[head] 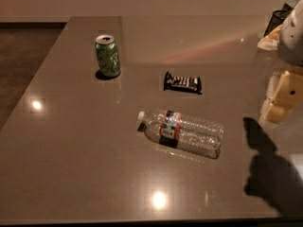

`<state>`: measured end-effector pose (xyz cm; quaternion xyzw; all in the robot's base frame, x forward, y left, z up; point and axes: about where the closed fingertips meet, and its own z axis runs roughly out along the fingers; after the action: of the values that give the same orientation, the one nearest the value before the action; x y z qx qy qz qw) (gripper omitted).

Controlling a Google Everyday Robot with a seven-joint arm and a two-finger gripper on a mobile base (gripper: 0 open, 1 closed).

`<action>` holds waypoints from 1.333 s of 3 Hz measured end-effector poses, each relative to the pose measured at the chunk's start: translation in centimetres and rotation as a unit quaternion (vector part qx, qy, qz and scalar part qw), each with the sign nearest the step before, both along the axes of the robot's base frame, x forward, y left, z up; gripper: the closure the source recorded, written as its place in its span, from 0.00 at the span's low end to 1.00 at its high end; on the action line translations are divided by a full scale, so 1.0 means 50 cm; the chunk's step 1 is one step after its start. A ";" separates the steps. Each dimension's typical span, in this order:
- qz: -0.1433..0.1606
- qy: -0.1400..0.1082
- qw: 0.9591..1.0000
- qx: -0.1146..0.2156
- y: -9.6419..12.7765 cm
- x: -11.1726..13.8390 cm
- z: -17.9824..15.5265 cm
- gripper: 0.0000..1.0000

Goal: Pick water bottle

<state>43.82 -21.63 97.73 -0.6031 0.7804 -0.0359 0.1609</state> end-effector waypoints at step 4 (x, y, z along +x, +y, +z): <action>0.057 0.021 0.998 -0.015 0.194 0.015 -0.145 0.00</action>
Offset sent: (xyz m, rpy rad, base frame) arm -0.0099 0.0693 -0.0444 -0.0071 0.0404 0.0780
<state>44.57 -11.94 90.49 -0.6495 0.7474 -0.0260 0.1373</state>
